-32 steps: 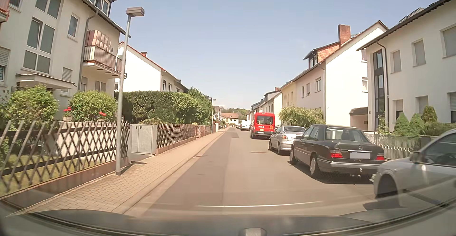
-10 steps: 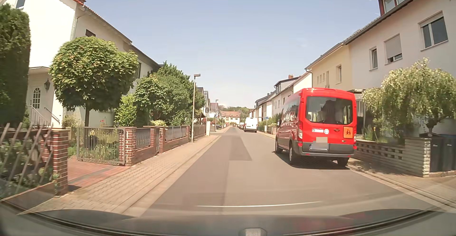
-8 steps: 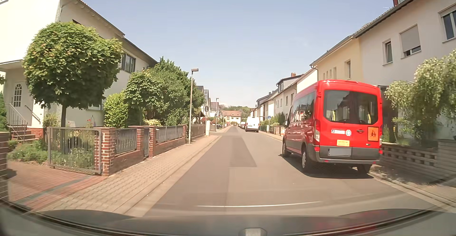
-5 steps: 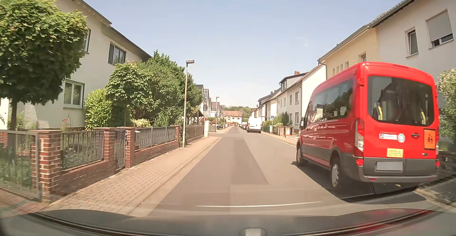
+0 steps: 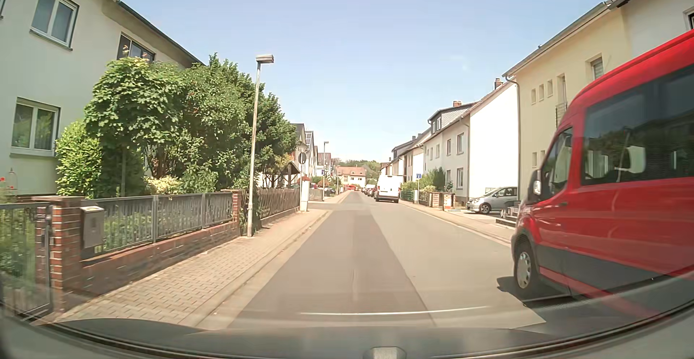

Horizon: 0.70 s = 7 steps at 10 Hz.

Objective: Follow the waypoints while adhering to traffic rules and regulations

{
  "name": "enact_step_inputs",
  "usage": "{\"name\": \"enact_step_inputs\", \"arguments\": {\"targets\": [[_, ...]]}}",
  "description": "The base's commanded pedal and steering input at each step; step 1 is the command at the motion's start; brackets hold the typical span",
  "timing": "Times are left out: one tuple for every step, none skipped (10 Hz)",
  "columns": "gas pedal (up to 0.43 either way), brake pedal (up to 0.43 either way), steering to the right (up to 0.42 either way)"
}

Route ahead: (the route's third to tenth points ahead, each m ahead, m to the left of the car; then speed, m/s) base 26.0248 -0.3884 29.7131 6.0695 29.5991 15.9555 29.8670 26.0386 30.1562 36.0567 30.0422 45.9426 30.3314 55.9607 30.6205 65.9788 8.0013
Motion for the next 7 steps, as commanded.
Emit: {"name": "enact_step_inputs", "arguments": {"targets": [[0.000, 0.018, 0.041], [0.000, 0.024, 0.055], [0.000, 0.030, 0.064], [0.000, 0.037, 0.075], [0.000, 0.043, 0.082], [0.000, 0.049, 0.084], [0.000, 0.055, 0.084]]}}
